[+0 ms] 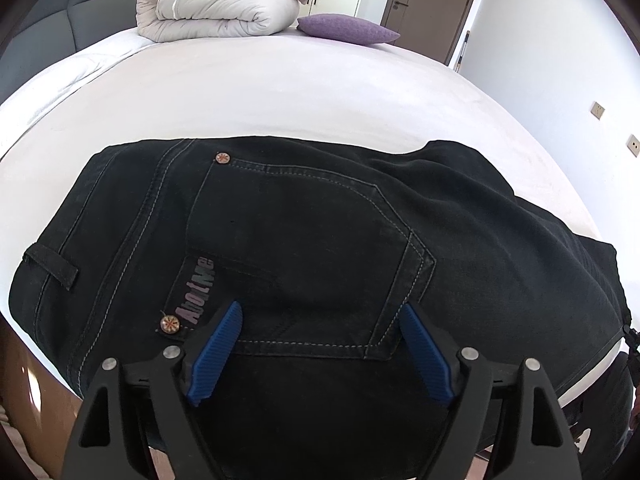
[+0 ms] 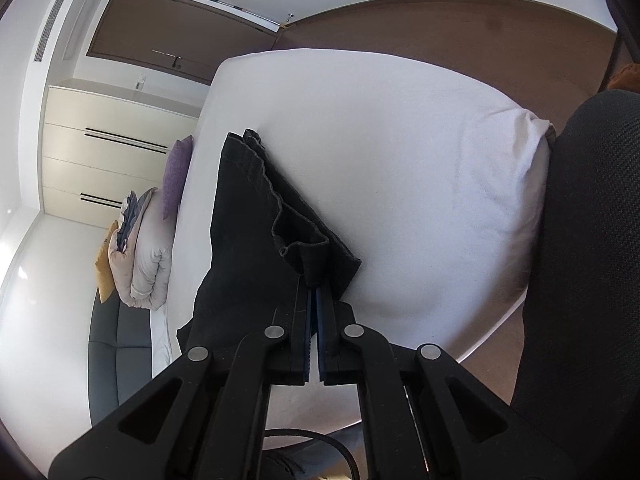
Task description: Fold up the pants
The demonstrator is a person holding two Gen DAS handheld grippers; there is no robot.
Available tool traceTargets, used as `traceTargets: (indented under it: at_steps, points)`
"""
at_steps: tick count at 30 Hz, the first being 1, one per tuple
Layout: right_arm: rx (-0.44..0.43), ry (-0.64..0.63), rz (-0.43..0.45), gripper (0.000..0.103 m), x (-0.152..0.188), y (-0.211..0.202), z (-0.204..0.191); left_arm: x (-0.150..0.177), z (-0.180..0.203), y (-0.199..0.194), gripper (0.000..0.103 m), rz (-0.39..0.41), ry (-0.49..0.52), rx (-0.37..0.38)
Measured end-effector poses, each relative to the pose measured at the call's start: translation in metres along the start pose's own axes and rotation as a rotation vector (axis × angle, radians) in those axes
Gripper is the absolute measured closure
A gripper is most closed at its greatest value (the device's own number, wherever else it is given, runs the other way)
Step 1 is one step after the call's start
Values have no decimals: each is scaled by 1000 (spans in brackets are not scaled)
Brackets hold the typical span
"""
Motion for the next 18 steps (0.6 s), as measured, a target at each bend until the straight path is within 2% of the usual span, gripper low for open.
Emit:
traceTargets:
  at_steps: [8,9,11,12,14,16,18]
  points:
    - [-49,31,-14,102,3,5,8,-2,4,2,19,3,-7,8]
    - [-49,31,-21,98,3,3,9,-2,3,2,19,4,-9,11]
    - [0,16,-9,96,-1,-4,13,-2,2,2,18,6,-14,15]
    - [59,1,19,95,-5,-12,17,-1,2,2,18,7,-16,18]
    - [170,-55,124,95,-22,-36,20,-2,2,2,17,9,-20,26]
    - [196,-141,201,95,-36,-52,-2,-2,1,1,17,13,-28,34]
    - [138,-246,182,95,-36,-45,-46,-2,1,0,17,15,-34,41]
Point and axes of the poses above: each gripper's, at about its wrist camera, not at the fingertips, and y roughly the way its jaws point, z to its right, x to its underside, the point moved 10 cm from there along y, roughly the way its jaws point, and after that the axes turned 3 degrees about x, right-handed, at the moved point
